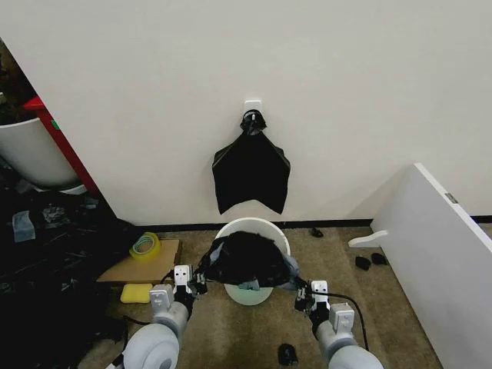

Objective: Place the garbage bag over the trash bin.

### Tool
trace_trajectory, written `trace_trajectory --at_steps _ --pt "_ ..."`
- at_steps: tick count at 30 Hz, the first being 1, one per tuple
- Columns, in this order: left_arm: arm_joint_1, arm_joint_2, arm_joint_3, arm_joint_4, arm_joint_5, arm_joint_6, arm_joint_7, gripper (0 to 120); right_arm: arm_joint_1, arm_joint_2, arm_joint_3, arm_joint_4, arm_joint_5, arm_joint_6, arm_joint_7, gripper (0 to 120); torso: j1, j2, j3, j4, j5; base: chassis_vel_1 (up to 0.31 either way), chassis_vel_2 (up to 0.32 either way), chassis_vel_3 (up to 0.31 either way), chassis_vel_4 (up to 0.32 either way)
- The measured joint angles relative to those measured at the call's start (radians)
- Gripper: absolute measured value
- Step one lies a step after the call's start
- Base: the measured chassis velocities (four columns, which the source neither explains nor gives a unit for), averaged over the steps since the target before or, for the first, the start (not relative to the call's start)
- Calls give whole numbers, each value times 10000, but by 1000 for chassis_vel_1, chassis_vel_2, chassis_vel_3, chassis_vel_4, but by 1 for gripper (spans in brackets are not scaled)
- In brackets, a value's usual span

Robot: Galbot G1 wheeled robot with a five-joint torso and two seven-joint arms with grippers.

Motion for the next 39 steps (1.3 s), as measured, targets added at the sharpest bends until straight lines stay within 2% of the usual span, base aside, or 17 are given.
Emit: trace_trajectory --at_steps 10,18,20,22,24,26,29,31,33,34,37,39 --pt "-201 -169 1 529 382 277 28 0 639 247 -193 -784 -159 -153 -20 0 0 0 0 -1 1 0 0 0 0" --pt "-151 -401 -69 596 613 27 -165 1 559 485 -151 -858 -314 494 57 1 0 0 0 0 1 0 0 0 0" --pt "-36 -303 -203 425 629 21 -125 10 254 408 -70 -727 -590 812 -155 7 0 0 0 0 1 0 0 0 0" --pt "-6 -280 -239 363 628 19 -102 11 164 384 -55 -674 -658 875 -219 8 0 0 0 0 2 0 0 0 0" --pt "230 -135 -349 64 603 11 93 24 -184 305 26 -460 -888 1089 -453 20 0 0 0 -1 2 0 0 0 0" --pt "334 -73 -380 -41 600 11 145 27 -312 281 61 -388 -971 1163 -525 25 0 0 0 1 1 0 0 0 0" --pt "752 90 -496 -341 594 -94 262 43 -786 172 203 -209 -1262 1410 -736 39 0 0 0 0 1 0 0 0 0" --pt "752 90 -496 -341 594 -94 262 43 -786 172 203 -209 -1262 1410 -736 39 0 0 0 0 1 0 0 0 0" --pt "1223 195 -618 -596 652 -407 454 55 -1168 100 370 -114 -1445 1613 -842 52 0 0 0 -1 2 0 0 0 0" --pt "1223 195 -618 -596 652 -407 454 55 -1168 100 370 -114 -1445 1613 -842 52 0 0 0 -1 2 0 0 0 0" --pt "1879 385 -769 -746 743 -1139 1019 70 -1637 -38 653 81 -1443 1789 -1020 68 0 0 -1 -1 0 0 0 0 0" --pt "2095 459 -804 -765 745 -1426 1250 74 -1770 -87 741 146 -1437 1875 -1089 71 -1 0 -1 -2 1 0 0 0 0"
